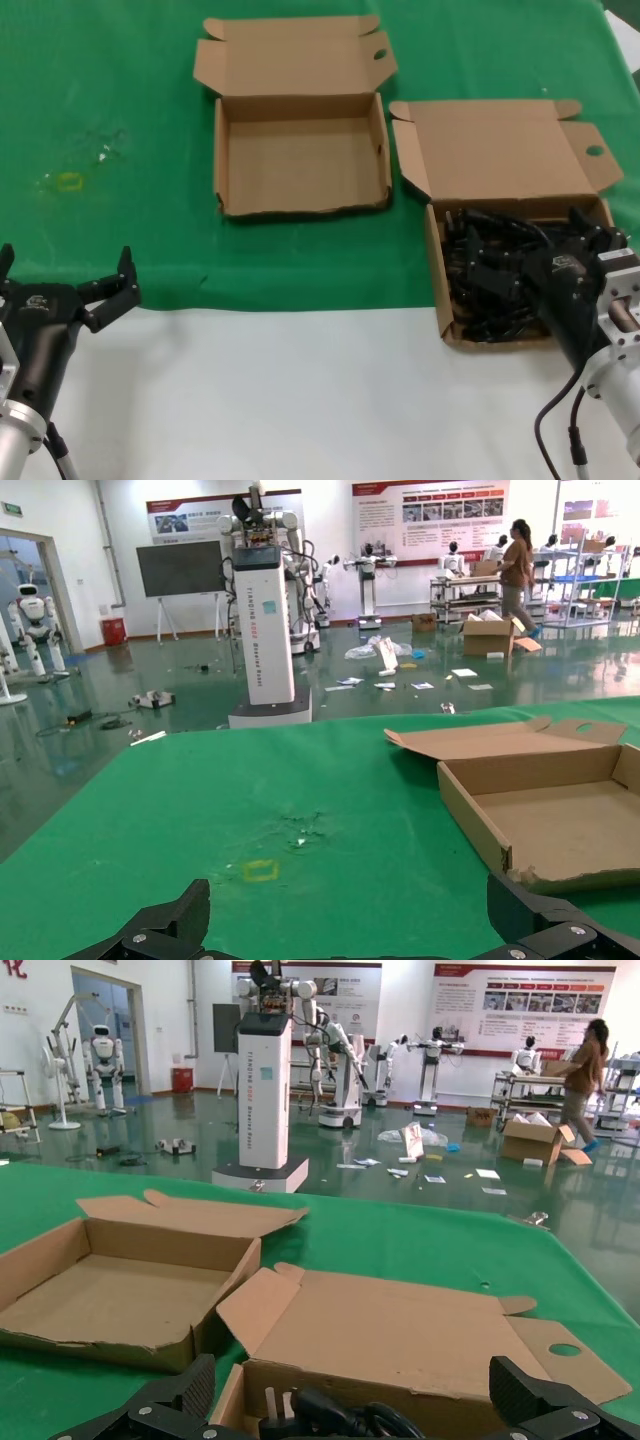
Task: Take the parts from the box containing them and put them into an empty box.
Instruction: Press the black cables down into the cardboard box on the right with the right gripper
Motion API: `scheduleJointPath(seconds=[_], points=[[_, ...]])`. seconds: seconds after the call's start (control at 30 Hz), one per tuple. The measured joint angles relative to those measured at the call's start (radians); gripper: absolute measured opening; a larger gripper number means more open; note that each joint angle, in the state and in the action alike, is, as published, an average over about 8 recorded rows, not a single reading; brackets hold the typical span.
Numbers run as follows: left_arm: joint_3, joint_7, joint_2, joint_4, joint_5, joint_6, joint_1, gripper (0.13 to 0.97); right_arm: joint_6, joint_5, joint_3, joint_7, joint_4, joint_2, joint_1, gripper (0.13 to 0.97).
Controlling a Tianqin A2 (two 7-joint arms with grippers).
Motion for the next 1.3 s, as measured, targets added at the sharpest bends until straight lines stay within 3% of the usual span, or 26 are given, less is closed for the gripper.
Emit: scheduleJointPath(seconds=[0.93, 1.3], points=[[0.000, 0.000, 0.000, 0.000, 0.000, 0.000, 0.000, 0.953, 0.000, 0.000, 0.000, 0.000, 0.000, 0.000, 0.000, 0.966], [0.000, 0.000, 0.000, 0.000, 0.000, 0.000, 0.000, 0.834, 0.009, 0.001, -0.008, 0.002, -0.007, 0.000, 0.008, 0.966]])
